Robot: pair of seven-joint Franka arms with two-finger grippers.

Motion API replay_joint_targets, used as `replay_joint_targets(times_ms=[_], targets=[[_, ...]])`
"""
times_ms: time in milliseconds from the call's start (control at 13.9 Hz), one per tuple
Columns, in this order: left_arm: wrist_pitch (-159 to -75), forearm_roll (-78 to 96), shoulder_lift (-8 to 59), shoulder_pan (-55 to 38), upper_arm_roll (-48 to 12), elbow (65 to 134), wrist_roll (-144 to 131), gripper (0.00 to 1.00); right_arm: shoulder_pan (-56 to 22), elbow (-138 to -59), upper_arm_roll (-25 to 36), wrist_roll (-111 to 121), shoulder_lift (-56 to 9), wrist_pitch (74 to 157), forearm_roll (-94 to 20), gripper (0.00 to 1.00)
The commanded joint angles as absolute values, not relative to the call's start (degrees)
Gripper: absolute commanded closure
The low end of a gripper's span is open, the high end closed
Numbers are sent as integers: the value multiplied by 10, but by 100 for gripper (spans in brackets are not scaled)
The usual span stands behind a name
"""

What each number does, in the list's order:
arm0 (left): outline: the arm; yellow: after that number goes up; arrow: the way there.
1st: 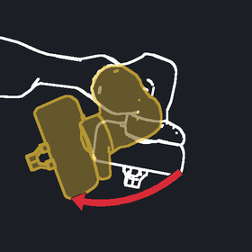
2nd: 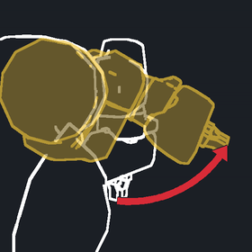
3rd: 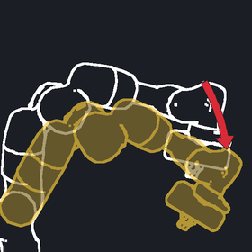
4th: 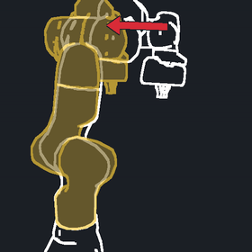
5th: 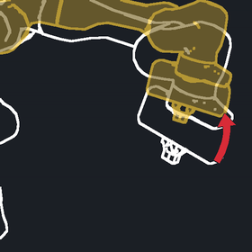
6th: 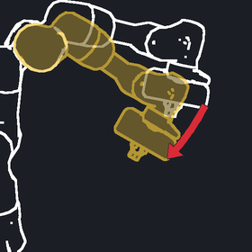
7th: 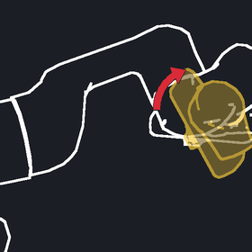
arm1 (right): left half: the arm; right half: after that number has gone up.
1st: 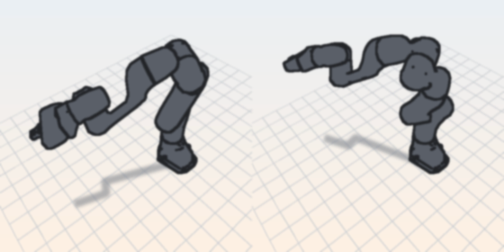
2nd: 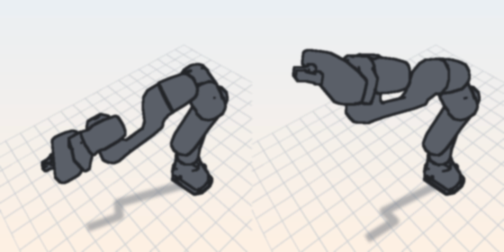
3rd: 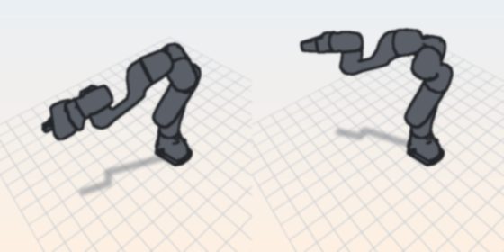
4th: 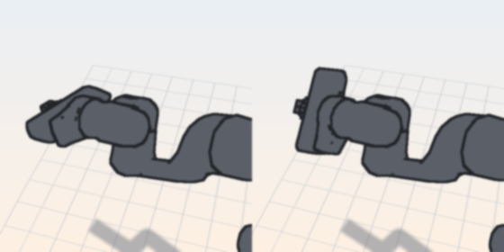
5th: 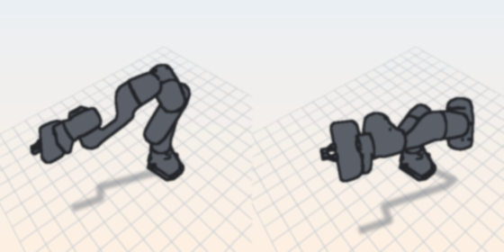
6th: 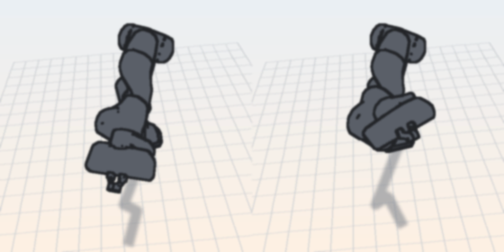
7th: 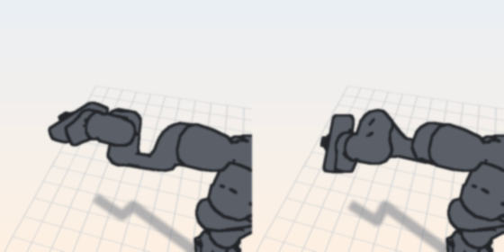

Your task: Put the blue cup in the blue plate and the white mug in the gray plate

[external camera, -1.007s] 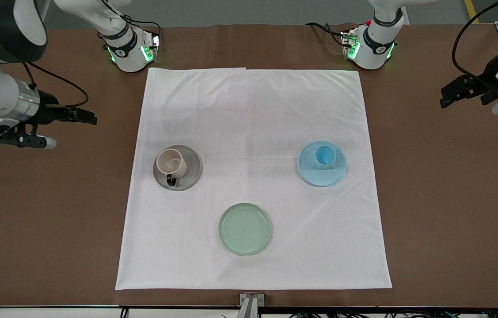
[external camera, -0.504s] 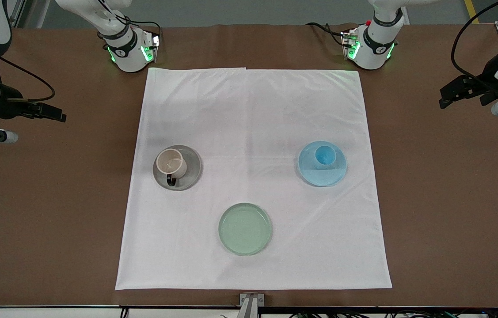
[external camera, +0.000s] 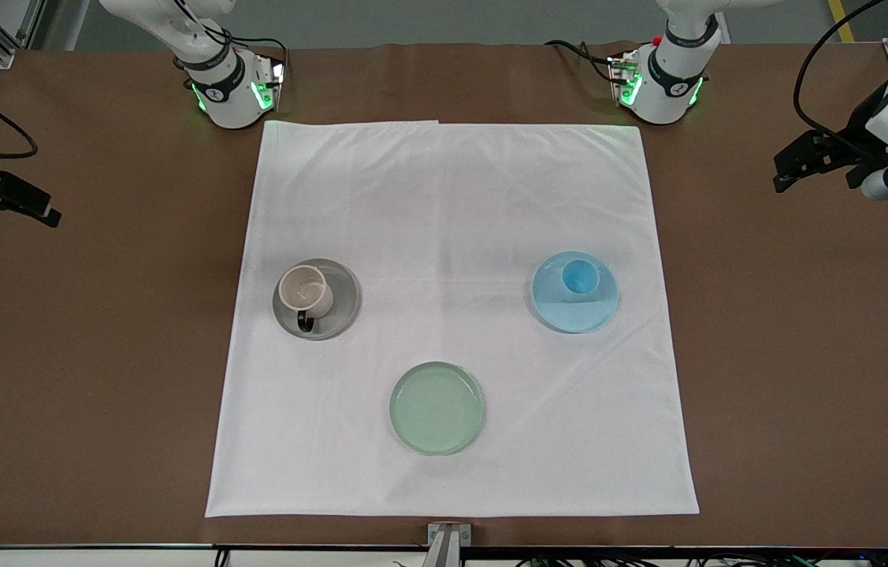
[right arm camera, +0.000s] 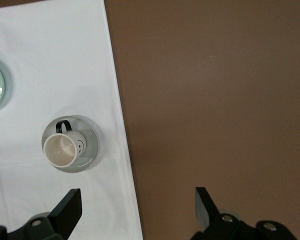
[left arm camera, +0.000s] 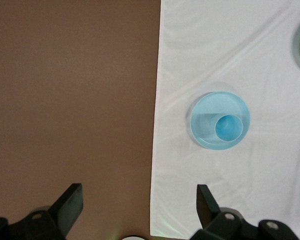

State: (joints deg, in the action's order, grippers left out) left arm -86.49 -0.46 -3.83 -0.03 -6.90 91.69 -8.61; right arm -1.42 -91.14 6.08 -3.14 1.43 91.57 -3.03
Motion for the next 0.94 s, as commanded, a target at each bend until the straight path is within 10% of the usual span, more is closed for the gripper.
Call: replay_joint_targets(times_ms=[0, 863], targets=[[-875, -4, -54, 3, -71, 932, -80, 0, -5, -866, 52, -25, -7, 912, -25, 0], [-874, -4, -48, 4, -71, 922, -74, 0, -1, -843, 52, -26, -7, 911, -13, 0]])
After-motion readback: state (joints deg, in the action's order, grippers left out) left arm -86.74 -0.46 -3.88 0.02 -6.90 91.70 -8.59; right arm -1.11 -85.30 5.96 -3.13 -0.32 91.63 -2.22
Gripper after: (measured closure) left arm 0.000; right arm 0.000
